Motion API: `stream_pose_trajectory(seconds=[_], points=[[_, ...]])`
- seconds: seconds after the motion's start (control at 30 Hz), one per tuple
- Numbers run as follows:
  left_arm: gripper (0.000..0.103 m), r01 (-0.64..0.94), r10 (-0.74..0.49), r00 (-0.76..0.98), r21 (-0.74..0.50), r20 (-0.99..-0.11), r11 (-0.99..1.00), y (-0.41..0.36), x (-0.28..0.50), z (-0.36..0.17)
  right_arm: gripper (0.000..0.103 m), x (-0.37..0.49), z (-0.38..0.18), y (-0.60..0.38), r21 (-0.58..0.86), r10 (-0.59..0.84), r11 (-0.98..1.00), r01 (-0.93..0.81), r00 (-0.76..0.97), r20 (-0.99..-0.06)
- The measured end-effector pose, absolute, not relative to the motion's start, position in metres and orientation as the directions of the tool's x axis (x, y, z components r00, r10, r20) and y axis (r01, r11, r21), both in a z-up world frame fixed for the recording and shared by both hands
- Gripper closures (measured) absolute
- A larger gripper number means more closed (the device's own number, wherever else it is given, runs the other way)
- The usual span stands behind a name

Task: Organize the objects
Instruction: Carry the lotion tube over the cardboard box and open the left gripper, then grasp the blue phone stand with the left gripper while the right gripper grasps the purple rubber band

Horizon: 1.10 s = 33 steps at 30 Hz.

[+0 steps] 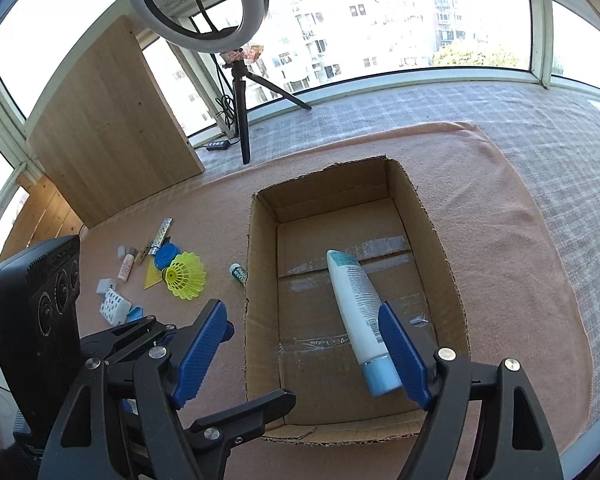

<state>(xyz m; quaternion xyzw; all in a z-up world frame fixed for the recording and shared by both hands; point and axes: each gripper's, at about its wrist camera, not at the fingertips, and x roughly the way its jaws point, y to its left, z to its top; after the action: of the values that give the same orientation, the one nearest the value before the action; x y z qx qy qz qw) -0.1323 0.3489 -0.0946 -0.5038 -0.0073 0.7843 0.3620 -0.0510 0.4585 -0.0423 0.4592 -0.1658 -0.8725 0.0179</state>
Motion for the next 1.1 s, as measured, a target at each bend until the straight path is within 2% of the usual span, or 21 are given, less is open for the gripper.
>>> stream_pose_trajectory(seconds=[0.23,0.67,1.1], points=[[0.022,-0.522,0.557,-0.255,-0.372,-0.791,-0.768,0.316,-0.129,-0.092,0.028,-0.047,-0.037,0.445,0.308,-0.183,-0.945,-0.112,-0.599,-0.779],[0.022,-0.396,0.463,-0.328,-0.325,-0.824,-0.859,0.211,-0.119,-0.097,0.028,-0.042,-0.045,0.409,0.419,-0.281,-0.904,-0.085,-0.62,-0.732],[0.022,-0.187,0.344,-0.34,-0.296,-0.875,-0.937,0.106,-0.117,-0.133,0.028,-0.051,-0.066,0.33,0.371,-0.342,-0.927,0.05,-0.518,-0.784]])
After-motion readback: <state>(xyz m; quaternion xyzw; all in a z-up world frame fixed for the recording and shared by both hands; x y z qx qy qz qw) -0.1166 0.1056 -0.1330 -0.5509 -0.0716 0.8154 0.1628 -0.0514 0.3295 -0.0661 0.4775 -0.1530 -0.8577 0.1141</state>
